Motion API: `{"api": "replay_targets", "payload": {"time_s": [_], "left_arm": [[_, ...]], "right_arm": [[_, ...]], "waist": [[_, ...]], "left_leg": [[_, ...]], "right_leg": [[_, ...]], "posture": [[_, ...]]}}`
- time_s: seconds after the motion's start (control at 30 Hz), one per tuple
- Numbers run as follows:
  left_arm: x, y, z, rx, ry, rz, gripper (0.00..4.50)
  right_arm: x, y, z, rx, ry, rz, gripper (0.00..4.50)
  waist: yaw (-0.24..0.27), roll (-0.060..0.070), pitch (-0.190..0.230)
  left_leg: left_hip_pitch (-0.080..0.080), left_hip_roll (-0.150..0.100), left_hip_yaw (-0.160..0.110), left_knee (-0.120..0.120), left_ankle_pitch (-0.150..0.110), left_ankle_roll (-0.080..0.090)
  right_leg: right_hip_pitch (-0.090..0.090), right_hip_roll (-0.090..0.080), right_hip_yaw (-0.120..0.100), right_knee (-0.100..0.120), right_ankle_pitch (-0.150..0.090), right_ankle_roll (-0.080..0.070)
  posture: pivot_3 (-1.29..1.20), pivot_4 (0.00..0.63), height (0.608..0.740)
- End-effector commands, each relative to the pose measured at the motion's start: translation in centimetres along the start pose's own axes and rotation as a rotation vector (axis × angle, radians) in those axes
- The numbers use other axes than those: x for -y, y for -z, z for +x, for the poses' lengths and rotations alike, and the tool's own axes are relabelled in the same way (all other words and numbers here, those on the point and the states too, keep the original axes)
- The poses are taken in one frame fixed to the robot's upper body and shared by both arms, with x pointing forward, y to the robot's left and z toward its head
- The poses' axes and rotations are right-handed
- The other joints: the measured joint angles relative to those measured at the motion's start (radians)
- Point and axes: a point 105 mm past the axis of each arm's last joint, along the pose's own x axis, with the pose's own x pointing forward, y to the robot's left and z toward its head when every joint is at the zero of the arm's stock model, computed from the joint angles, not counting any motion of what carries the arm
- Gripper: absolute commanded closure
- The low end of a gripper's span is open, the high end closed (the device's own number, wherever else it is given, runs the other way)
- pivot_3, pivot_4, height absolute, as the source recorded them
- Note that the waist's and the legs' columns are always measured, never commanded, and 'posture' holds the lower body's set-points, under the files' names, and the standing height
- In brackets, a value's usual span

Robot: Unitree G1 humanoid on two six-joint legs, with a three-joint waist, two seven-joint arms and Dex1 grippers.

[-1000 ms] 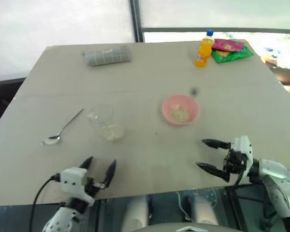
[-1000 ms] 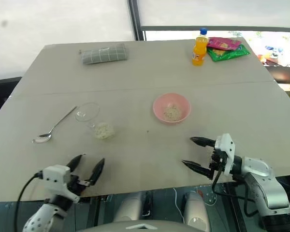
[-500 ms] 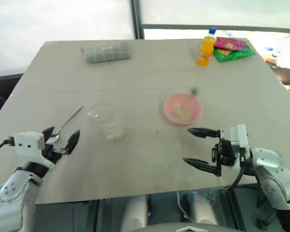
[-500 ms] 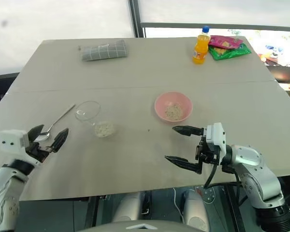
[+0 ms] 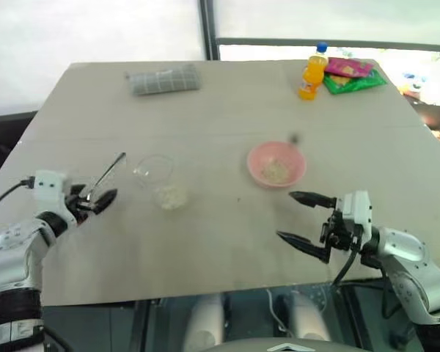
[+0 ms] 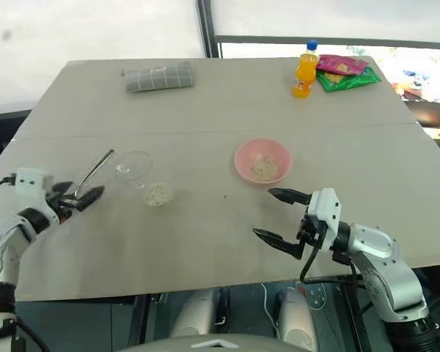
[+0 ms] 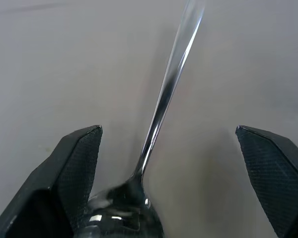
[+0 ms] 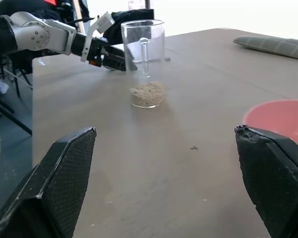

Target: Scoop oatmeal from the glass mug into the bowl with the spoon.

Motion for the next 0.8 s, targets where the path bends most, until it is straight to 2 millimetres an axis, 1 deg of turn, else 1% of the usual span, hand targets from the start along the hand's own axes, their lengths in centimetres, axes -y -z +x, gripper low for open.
{"api": "replay_targets", "payload": {"time_s": [0.03, 0.1, 0.2, 0.33, 0.43, 0.47, 0.5, 0.57, 0.67, 0.73, 0.77, 0.8], "left_arm": [[-0.1, 2.8, 0.4, -0.196, 0.04, 0.002, 0.02], [-1.2, 3.3, 0.5, -0.245, -0.003, -0.039, 0.02], [-2.2, 3.8, 0.4, -0.285, -0.036, -0.041, 0.84], [-1.8, 5.0, 0.2, -0.351, -0.009, -0.06, 2.68], [-1.6, 5.6, 0.1, -0.375, -0.004, -0.059, 3.92], [-1.6, 5.6, 0.0, -0.373, -0.006, -0.059, 4.27], [-1.6, 5.5, 0.0, -0.364, -0.01, -0.061, 4.41], [-2.0, 5.0, 0.2, -0.321, -0.041, -0.055, 4.41], [-2.7, 2.0, 0.9, -0.14, -0.112, -0.035, 4.41], [-2.7, -1.0, 1.2, 0.008, -0.129, -0.014, 4.41], [-2.7, -1.9, 1.3, 0.052, -0.133, -0.005, 4.41], [-2.7, -3.4, 1.3, 0.113, -0.149, 0.023, 4.41]], "right_arm": [[0.1, -0.1, -0.2, 0.001, 0.016, -0.038, 0.0], [0.1, 0.0, -0.4, -0.007, 0.028, -0.045, 0.0], [0.3, 0.1, -0.7, -0.01, 0.051, -0.048, 0.0], [0.3, 0.2, -0.6, -0.014, 0.058, -0.05, 0.0], [0.4, 0.3, -0.6, -0.017, 0.06, -0.054, 0.0], [0.5, 0.3, -0.6, -0.017, 0.061, -0.056, 0.0], [0.6, 0.3, -0.6, -0.017, 0.063, -0.058, 0.0], [0.7, 0.2, -0.5, -0.014, 0.063, -0.06, 0.0], [1.0, 0.3, -0.3, -0.021, 0.061, -0.064, 0.0], [1.5, 0.1, -0.3, -0.03, 0.067, -0.074, 0.0], [1.7, 0.1, -0.3, -0.031, 0.069, -0.077, 0.0], [2.0, -0.1, -0.3, -0.03, 0.073, -0.079, 0.0]], "waist": [[0.001, 0.002, -0.001], [0.001, 0.006, -0.002], [-0.002, 0.012, -0.006], [-0.005, 0.014, -0.007], [-0.006, 0.016, -0.008], [-0.006, 0.017, -0.008], [-0.006, 0.018, -0.009], [-0.006, 0.02, -0.01], [-0.004, 0.021, -0.011], [-0.003, 0.018, -0.009], [-0.002, 0.017, -0.008], [-0.001, 0.013, -0.006]], "left_leg": [[0.0, 0.0, 0.002, 0.0, 0.0, -0.001], [0.002, 0.0, 0.003, 0.0, 0.001, -0.001], [0.005, 0.0, 0.003, 0.0, 0.001, -0.001], [0.013, 0.001, 0.004, -0.002, 0.001, -0.001], [0.015, 0.001, 0.007, -0.002, 0.001, -0.001], [0.015, 0.001, 0.008, -0.002, 0.001, -0.001], [0.015, 0.001, 0.009, -0.002, 0.0, -0.001], [0.015, 0.0, 0.011, -0.002, 0.0, -0.001], [0.016, 0.0, 0.012, -0.002, 0.0, -0.001], [0.016, 0.001, 0.011, -0.002, 0.001, -0.001], [0.016, 0.001, 0.01, -0.002, 0.001, -0.001], [0.016, 0.001, 0.01, -0.002, 0.001, -0.001]], "right_leg": [[0.0, 0.0, 0.0, 0.0, 0.0, 0.0], [0.0, 0.0, 0.0, 0.001, 0.0, 0.0], [0.001, 0.0, 0.001, 0.003, -0.001, -0.001], [0.004, 0.0, 0.006, 0.006, -0.003, -0.003], [0.004, 0.0, 0.009, 0.006, -0.003, -0.004], [0.003, 0.0, 0.01, 0.006, -0.003, -0.004], [0.003, 0.0, 0.011, 0.006, -0.003, -0.004], [0.002, -0.001, 0.014, 0.006, -0.003, -0.003], [0.002, -0.001, 0.014, 0.006, -0.003, -0.003], [0.002, 0.0, 0.013, 0.008, -0.003, -0.004], [0.002, 0.0, 0.013, 0.009, -0.003, -0.004], [0.002, 0.0, 0.013, 0.009, -0.003, -0.004]], "posture": [[0.0, 0.15, 0.718], [0.0, 0.15, 0.718], [0.0, 0.15, 0.718], [0.0, 0.15, 0.718], [0.0, 0.15, 0.718], [0.0, 0.15, 0.718], [0.0, 0.15, 0.718], [0.0, 0.15, 0.718], [0.0, 0.15, 0.718], [0.0, 0.15, 0.718], [0.0, 0.15, 0.718], [0.0, 0.15, 0.718]]}}
